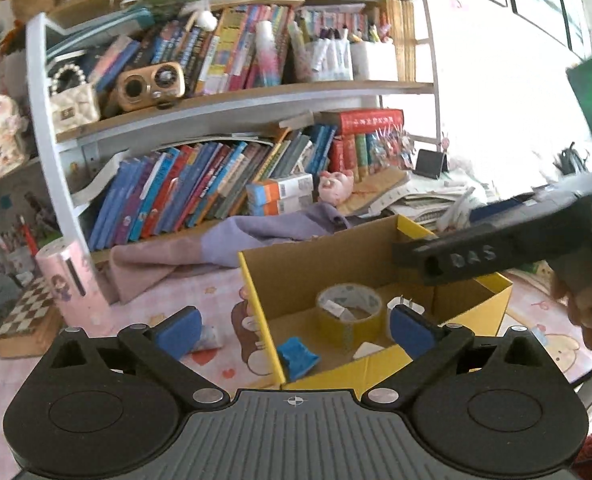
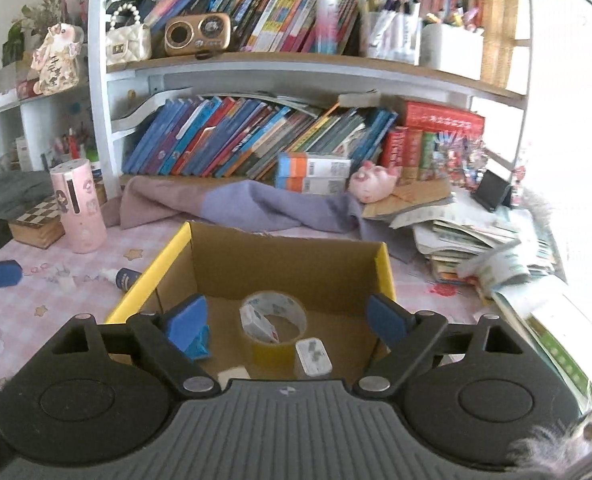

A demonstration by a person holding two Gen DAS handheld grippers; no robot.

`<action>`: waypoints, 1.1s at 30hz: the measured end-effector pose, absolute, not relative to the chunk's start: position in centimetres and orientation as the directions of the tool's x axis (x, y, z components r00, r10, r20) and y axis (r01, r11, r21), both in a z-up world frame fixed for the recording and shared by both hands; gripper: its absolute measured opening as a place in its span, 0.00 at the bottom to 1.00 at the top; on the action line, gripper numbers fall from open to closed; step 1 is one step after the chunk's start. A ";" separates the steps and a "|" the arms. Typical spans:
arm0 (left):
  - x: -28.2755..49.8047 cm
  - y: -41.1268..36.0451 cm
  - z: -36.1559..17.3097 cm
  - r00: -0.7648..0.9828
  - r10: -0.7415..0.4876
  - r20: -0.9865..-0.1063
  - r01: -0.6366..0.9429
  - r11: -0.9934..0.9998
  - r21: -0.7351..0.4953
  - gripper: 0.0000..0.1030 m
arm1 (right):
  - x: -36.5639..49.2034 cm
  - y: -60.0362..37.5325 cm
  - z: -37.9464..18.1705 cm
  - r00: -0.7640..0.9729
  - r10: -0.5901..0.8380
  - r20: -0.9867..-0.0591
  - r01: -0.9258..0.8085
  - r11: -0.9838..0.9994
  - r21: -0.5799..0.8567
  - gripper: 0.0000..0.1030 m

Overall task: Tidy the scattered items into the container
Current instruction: 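Withdraw both tools from the box toward the white plug and spray bottle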

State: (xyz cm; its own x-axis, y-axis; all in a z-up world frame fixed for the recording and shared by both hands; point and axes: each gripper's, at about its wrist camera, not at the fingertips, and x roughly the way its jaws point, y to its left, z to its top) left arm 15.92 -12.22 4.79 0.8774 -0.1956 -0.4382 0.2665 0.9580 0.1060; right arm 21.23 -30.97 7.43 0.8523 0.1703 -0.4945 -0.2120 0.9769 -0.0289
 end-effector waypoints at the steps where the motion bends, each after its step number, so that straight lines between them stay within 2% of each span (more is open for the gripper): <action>1: 15.7 -12.0 4.8 0.877 -0.196 -0.438 0.264 0.960 0.099 0.99 | 20.7 -30.9 7.3 0.858 0.161 -0.489 -0.202 0.979 -0.032 0.85; 4: 15.3 -11.5 4.8 0.875 -0.208 -0.436 0.268 0.960 0.081 0.99 | 19.1 -30.5 7.1 0.872 0.132 -0.471 -0.162 0.986 -0.023 0.87; 8: 14.3 -11.2 4.7 0.881 -0.216 -0.420 0.277 0.957 0.090 0.99 | 17.1 -30.0 6.9 0.893 0.097 -0.440 -0.111 0.994 -0.006 0.94; 33: 6.9 -4.2 3.7 0.850 -0.244 -0.467 0.306 0.950 0.060 0.99 | 7.1 -22.9 5.5 0.880 -0.002 -0.474 -0.025 0.998 -0.051 0.98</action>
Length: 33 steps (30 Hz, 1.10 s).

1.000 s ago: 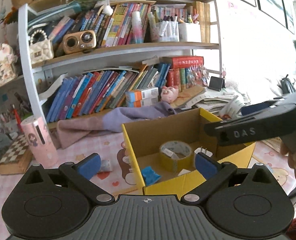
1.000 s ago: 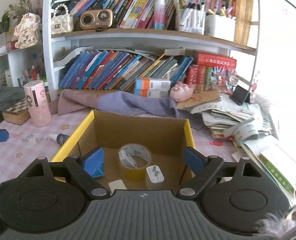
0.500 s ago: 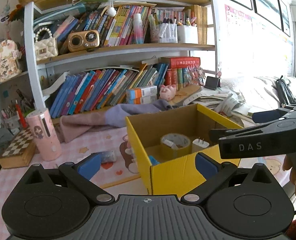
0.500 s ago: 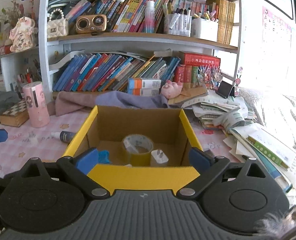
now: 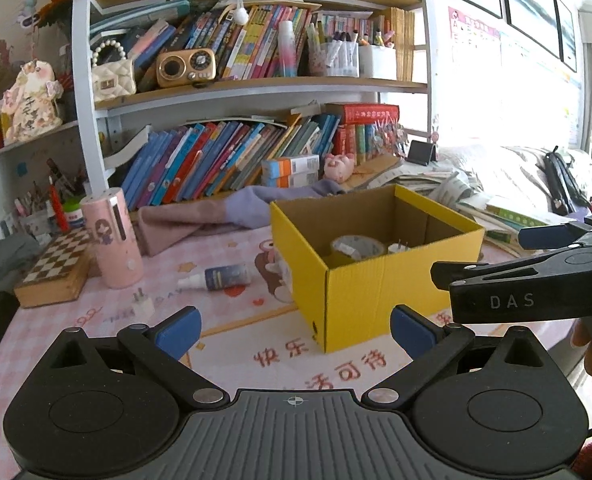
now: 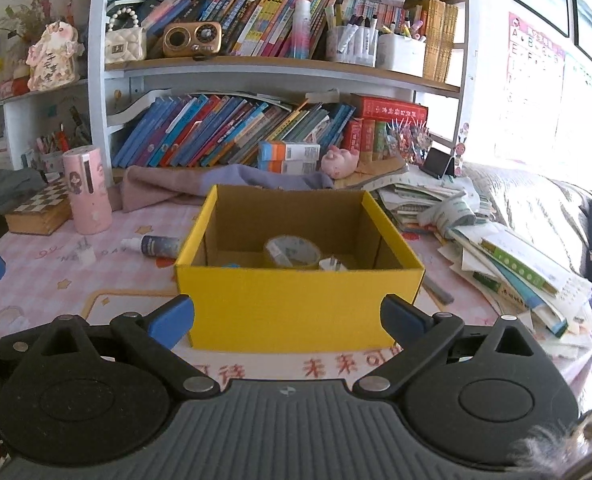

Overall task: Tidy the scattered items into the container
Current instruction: 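Withdraw both tools from the box toward the white plug and spray bottle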

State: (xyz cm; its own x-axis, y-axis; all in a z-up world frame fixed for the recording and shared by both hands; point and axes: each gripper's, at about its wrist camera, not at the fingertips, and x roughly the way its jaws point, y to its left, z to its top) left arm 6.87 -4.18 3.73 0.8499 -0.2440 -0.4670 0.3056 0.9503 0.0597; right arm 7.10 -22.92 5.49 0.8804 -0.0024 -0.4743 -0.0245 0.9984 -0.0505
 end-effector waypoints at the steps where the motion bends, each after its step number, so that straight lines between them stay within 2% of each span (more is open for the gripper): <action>1: 6.6 -3.9 3.6 0.847 -0.246 -0.472 0.309 0.949 0.061 0.99 | 6.7 -22.7 5.4 0.879 -0.005 -0.477 -0.020 0.999 -0.048 0.98; 17: 3.2 0.8 1.5 0.792 -0.209 -0.574 0.273 0.962 0.026 0.99 | 2.8 -18.6 3.0 0.794 0.034 -0.606 -0.041 0.999 0.003 0.99; 33: 1.9 5.6 1.8 0.815 -0.106 -0.569 0.126 0.992 -0.003 0.99 | 2.7 -13.2 3.2 0.766 0.156 -0.623 -0.216 0.976 -0.021 0.99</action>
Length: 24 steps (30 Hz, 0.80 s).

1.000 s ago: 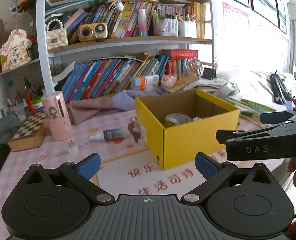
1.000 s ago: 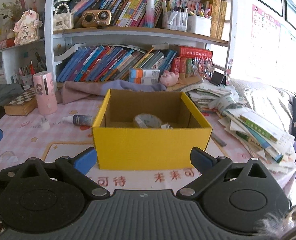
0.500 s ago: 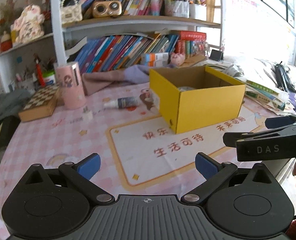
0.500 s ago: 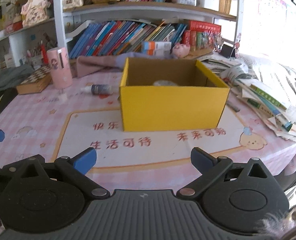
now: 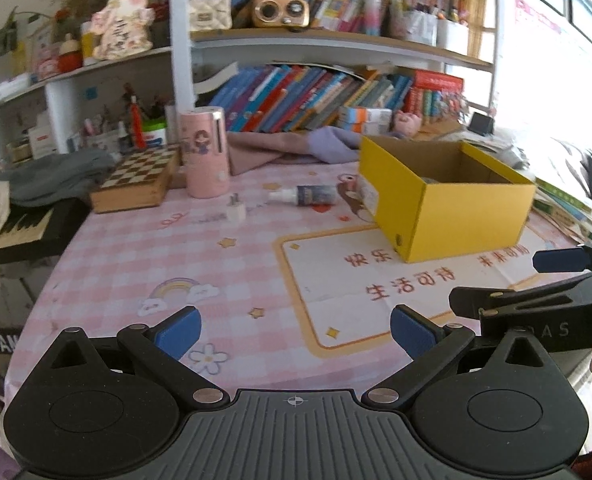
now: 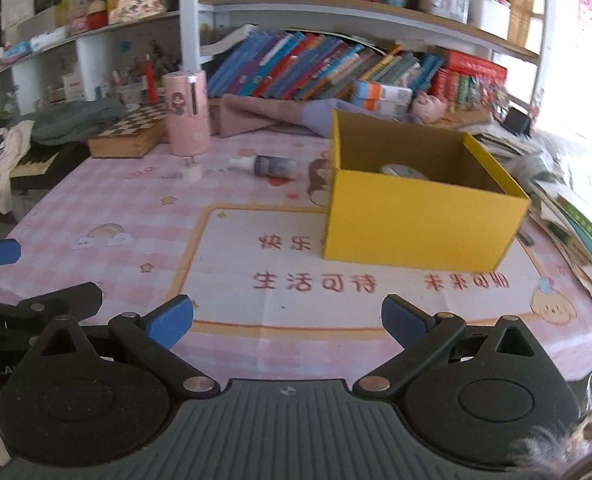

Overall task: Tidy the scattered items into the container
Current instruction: 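Withdraw both tools from the box toward the white plug and spray bottle, then lower the left gripper onto the white plug while the right gripper approaches the spray bottle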

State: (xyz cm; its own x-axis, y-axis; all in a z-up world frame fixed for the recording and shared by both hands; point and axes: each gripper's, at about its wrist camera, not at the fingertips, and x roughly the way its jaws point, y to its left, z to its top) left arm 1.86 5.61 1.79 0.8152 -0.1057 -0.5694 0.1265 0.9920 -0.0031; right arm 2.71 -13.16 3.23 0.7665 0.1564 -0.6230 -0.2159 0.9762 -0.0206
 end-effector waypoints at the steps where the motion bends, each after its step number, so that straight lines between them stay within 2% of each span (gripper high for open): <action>1: 1.9 5.8 1.8 0.817 -0.100 -0.568 0.120 0.993 -0.002 0.99 | 2.9 -13.0 3.2 0.766 0.162 -0.622 -0.222 0.975 -0.020 0.99; 14: 5.2 7.9 1.5 0.823 -0.030 -0.567 0.042 0.999 0.007 0.99 | 8.0 -10.0 2.7 0.749 0.232 -0.621 -0.311 0.950 -0.020 0.96; 24: 10.1 8.3 1.2 0.826 -0.023 -0.564 0.023 1.000 -0.008 0.99 | 14.2 -8.8 2.5 0.737 0.252 -0.627 -0.346 0.938 -0.030 0.95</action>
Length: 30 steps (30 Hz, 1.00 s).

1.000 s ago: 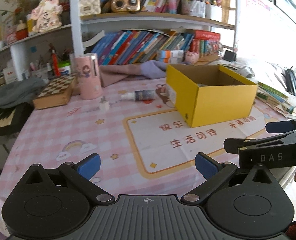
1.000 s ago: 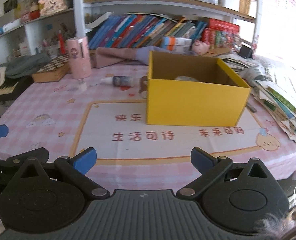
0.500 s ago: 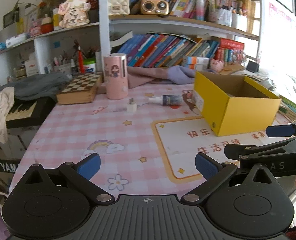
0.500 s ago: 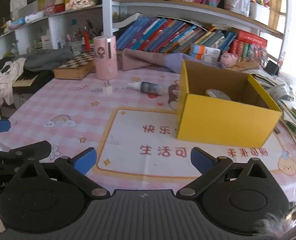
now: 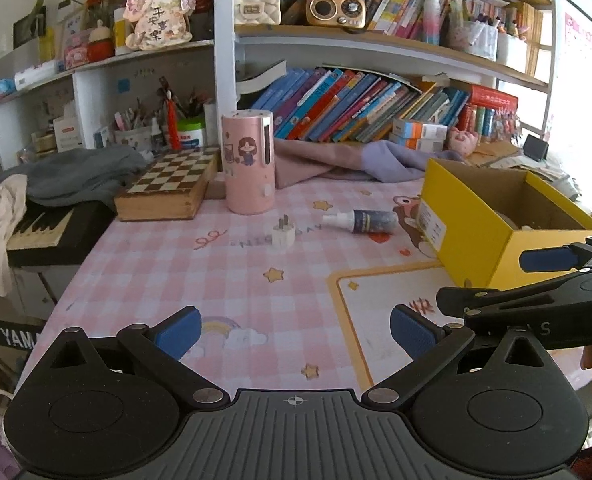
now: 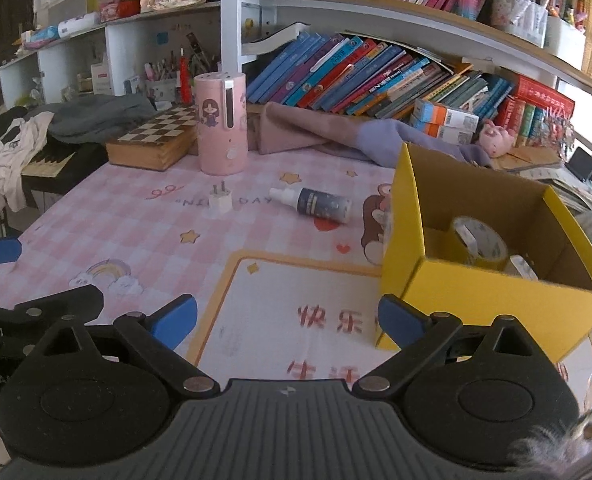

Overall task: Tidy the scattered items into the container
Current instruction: 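Lower the left gripper onto the white plug while the right gripper approaches the spray bottle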

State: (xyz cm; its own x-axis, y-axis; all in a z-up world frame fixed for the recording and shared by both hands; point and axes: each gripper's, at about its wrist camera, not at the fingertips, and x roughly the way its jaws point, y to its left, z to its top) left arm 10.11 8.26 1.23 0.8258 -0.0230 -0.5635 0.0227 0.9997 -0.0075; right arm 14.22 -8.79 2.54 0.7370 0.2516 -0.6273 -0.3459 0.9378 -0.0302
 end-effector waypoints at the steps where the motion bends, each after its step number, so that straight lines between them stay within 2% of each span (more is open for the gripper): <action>1: 10.6 8.3 1.2 0.825 -0.024 -0.565 0.022 1.000 -0.011 0.99 | 14.7 -8.7 2.5 0.735 0.253 -0.629 -0.349 0.937 -0.031 0.93; 8: 14.2 8.4 0.7 0.814 -0.018 -0.581 0.010 1.000 -0.018 0.98 | 18.8 -8.5 2.4 0.711 0.280 -0.644 -0.393 0.919 -0.034 0.80; 16: 19.2 9.0 0.0 0.810 0.019 -0.586 -0.026 1.000 -0.003 0.97 | 25.6 -7.6 2.6 0.666 0.274 -0.694 -0.474 0.873 -0.111 0.64; 23: 24.1 8.5 -1.7 0.785 0.031 -0.619 -0.010 0.999 0.037 0.80 | 31.7 -5.6 2.3 0.616 0.267 -0.741 -0.561 0.809 -0.174 0.59; 28: 27.5 7.6 -3.0 0.768 0.024 -0.640 0.030 0.997 0.073 0.79 | 36.0 -4.2 1.3 0.572 0.251 -0.781 -0.595 0.782 -0.185 0.54; 30: 28.9 7.6 -3.6 0.755 0.024 -0.655 0.029 0.997 0.071 0.74 | 37.5 -3.9 0.9 0.561 0.239 -0.792 -0.601 0.776 -0.192 0.53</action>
State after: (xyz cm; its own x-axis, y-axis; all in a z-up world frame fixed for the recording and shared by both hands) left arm 28.94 7.64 -3.60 0.7553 0.0244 -0.6549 0.0294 0.9970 0.0710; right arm 37.52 -3.86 0.86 0.5613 0.2389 -0.7923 -0.6011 0.7758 -0.1919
